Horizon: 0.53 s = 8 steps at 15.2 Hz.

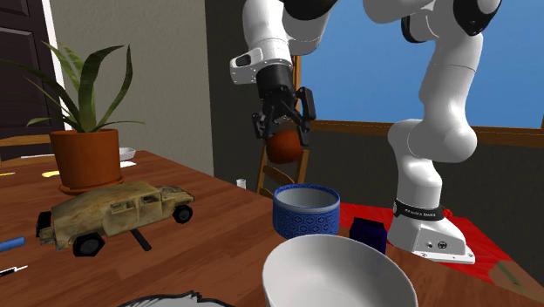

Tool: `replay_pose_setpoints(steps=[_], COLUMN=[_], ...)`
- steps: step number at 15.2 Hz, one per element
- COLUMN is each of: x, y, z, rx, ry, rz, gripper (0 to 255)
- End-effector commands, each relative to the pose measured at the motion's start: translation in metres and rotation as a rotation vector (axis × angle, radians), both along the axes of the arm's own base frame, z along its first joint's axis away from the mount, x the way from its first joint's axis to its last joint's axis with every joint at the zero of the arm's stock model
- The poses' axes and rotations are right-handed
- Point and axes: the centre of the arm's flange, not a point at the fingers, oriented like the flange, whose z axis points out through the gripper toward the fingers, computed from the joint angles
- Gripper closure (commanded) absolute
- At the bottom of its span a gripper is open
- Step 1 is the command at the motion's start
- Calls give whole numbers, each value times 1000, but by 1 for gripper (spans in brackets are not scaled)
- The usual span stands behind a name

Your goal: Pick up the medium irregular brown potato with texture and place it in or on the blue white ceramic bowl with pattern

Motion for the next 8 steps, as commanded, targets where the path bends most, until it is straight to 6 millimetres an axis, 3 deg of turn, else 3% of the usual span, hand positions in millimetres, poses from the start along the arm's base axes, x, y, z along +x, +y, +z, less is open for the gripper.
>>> replay_pose_setpoints(steps=[1, 3, 8], x=[-20, -44, -44], y=[-17, -35, -35], z=[-1, 0, -27], rx=[0, 0, 0], ry=[0, 0, 0], rz=[0, 0, 0], gripper=[255, 255, 255])
